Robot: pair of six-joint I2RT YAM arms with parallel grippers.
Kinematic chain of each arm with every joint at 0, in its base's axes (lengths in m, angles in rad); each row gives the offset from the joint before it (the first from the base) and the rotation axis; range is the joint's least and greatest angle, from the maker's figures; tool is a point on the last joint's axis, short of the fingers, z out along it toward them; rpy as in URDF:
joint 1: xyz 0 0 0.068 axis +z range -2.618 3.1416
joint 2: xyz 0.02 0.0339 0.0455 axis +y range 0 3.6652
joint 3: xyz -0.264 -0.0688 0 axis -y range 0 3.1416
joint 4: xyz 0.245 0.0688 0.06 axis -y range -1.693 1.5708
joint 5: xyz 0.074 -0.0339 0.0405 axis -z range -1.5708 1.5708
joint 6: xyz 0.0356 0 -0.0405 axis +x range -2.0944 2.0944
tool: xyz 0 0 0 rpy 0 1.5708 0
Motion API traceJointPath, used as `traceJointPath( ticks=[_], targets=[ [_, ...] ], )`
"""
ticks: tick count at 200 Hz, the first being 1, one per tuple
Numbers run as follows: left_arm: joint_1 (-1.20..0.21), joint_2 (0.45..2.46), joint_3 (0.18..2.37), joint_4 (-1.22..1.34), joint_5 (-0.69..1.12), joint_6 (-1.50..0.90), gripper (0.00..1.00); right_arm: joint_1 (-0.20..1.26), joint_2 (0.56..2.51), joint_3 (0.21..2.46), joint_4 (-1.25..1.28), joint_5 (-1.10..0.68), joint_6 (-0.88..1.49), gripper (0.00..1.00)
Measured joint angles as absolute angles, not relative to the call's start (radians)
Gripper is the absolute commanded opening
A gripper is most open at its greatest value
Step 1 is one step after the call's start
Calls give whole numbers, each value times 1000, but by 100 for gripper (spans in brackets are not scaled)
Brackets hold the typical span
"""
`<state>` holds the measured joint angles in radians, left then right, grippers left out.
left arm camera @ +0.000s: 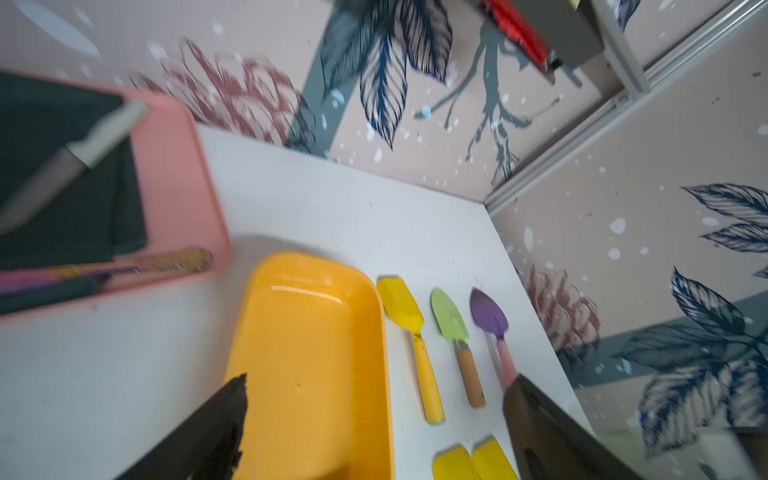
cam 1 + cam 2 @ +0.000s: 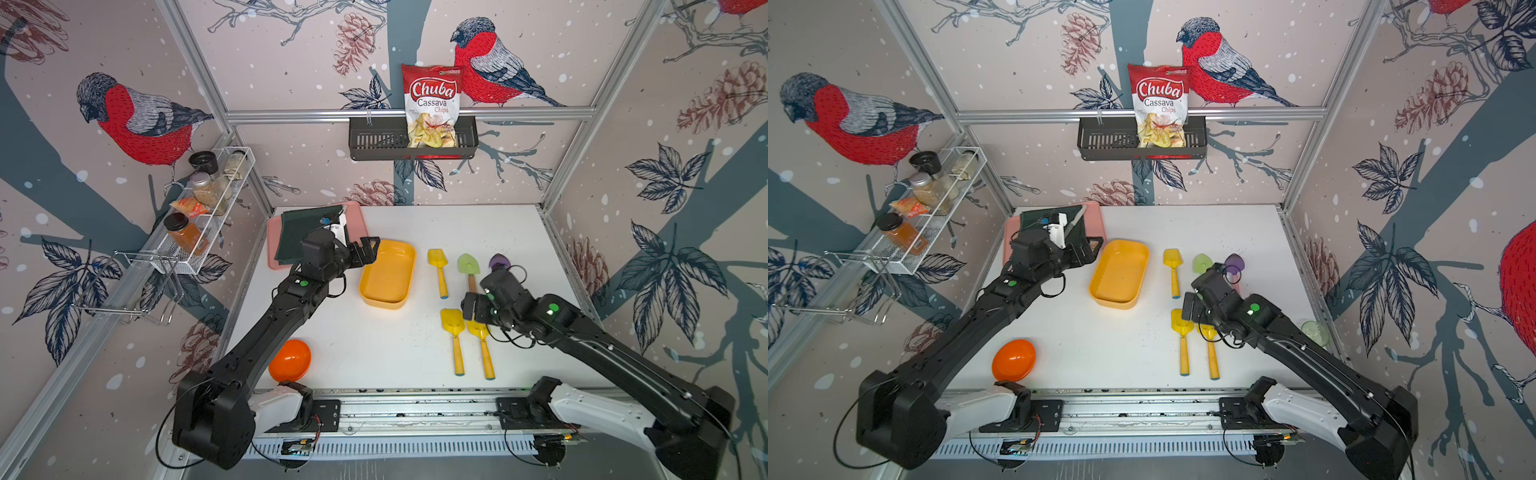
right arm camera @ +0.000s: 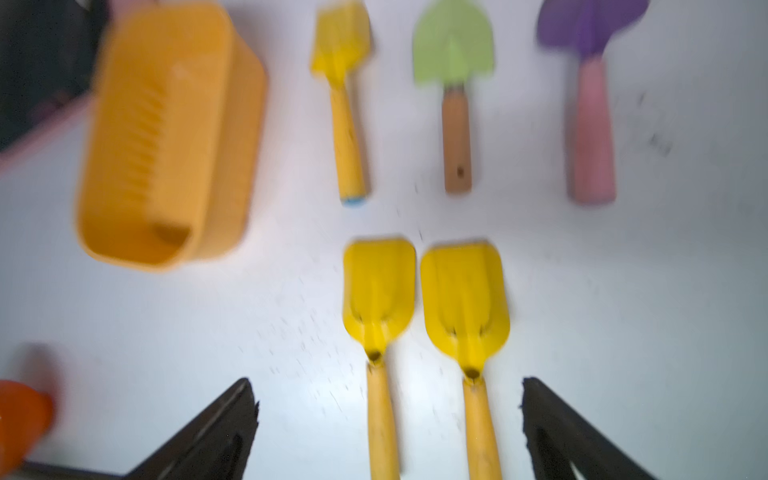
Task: Take the shovel out of the storage box
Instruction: Place the shovel at the center of the board, then reset both arms
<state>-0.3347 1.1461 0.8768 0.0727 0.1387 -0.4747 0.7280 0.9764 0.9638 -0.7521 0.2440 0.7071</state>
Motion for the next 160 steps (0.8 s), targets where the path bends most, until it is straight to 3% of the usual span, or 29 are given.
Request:
traceJointPath(
  ticks=[28,62,90,160],
  targets=[
    [-304,1041,679,268,-134,-356,97,592,940,966,-479,297,525,99],
    [-214,1065,488,480,-350,-196,97,364,923,588,22,247,270,99],
    [-200,1187,405,638,-445,-83,97,115,1017,384,353,169,235,99],
    [-95,1442,206,1089,-437,-21,96,3,1303,245,871,146,105,99]
  ],
)
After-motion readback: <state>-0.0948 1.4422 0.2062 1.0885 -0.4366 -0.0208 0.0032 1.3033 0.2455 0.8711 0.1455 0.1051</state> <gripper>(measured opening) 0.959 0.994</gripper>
